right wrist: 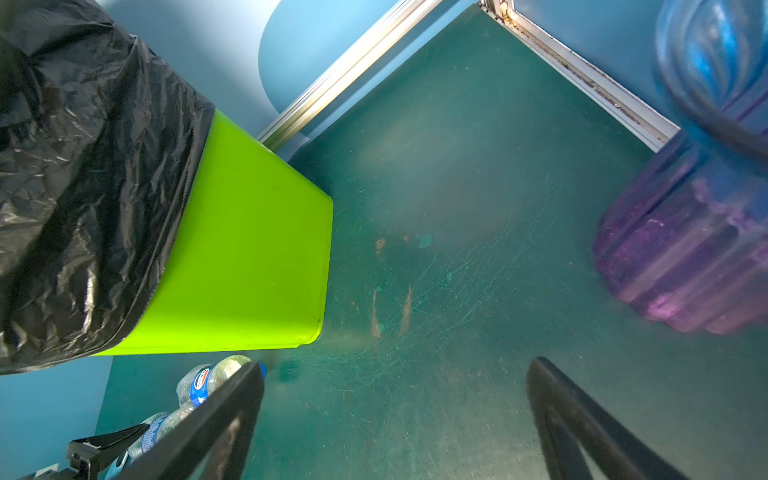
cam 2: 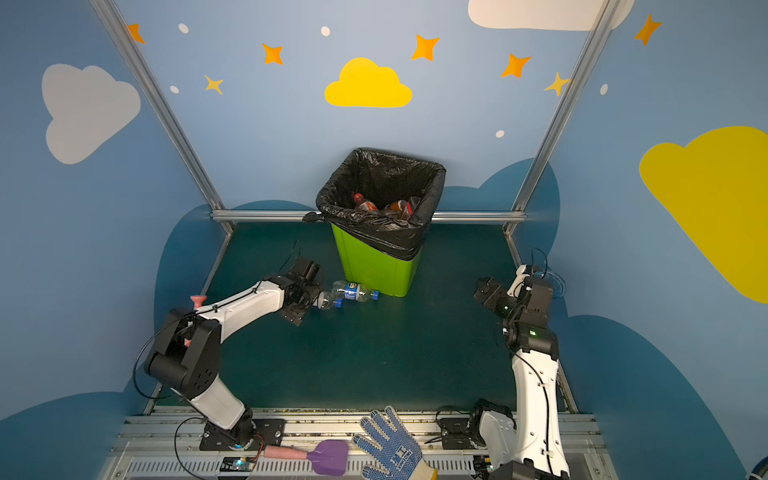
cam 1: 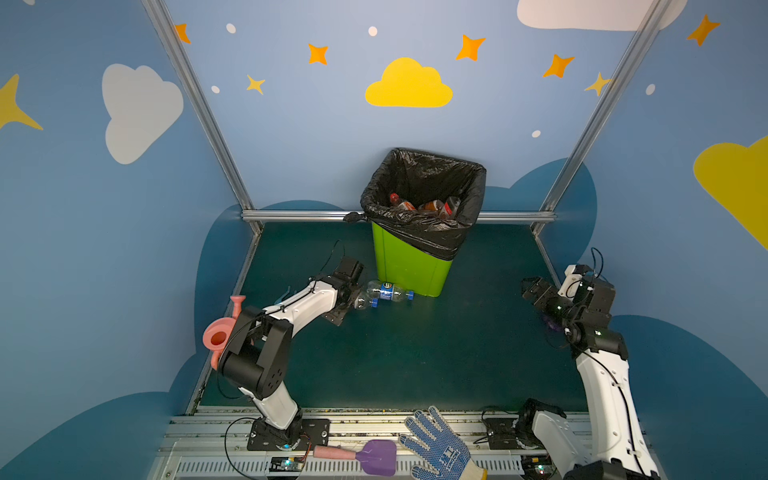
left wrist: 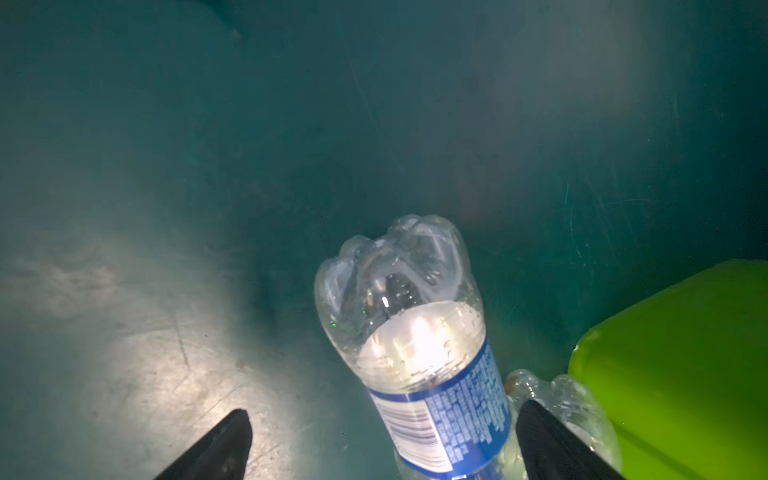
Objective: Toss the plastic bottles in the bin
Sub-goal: 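Close the left gripper on the clear blue-label bottle, then lift the blue-label bottle over the bin and open the left gripper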
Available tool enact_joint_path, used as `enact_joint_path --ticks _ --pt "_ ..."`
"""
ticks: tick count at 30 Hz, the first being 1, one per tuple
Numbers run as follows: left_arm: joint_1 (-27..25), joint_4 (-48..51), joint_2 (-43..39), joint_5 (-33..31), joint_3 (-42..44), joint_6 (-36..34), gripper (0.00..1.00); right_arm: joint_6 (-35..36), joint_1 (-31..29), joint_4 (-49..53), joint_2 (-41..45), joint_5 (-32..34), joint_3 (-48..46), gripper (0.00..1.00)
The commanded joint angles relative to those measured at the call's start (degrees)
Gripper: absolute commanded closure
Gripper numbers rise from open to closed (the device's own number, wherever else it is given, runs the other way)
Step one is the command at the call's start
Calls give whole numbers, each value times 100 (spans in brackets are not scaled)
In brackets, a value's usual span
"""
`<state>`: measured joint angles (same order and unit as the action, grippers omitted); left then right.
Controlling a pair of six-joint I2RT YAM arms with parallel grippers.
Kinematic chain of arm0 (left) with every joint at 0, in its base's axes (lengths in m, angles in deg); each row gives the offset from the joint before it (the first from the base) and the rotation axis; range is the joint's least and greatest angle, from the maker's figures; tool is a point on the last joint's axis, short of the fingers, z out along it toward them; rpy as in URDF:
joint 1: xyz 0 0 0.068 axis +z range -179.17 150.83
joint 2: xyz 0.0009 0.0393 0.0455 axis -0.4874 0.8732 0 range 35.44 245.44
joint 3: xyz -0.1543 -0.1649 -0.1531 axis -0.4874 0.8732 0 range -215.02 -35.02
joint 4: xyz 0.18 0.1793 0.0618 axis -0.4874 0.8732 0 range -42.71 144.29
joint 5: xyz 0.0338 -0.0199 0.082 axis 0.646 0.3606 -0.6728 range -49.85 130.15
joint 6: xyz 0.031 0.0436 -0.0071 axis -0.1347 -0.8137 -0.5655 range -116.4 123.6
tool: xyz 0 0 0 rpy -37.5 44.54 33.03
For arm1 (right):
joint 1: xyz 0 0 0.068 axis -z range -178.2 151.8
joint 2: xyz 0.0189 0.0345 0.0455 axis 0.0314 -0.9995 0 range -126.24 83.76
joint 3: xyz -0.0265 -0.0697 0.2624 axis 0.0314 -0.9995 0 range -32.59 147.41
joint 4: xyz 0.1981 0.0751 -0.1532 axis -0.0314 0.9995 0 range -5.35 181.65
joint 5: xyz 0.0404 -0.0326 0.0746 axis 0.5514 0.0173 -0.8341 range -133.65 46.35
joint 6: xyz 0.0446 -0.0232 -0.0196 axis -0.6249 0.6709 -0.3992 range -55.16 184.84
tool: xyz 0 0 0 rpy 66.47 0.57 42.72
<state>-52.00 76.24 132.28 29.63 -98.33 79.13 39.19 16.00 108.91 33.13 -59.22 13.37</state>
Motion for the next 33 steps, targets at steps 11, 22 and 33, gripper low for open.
enact_joint_path --ticks 11,22,33 --pt "284 -779 636 654 61 160 10 33 110 52 46 -119 -42 3" --pt "482 -1605 479 920 348 -91 51 43 155 80 106 -94 -87 3" --pt "878 -1646 -1757 300 621 -691 55 60 196 36 71 -148 -35 3"
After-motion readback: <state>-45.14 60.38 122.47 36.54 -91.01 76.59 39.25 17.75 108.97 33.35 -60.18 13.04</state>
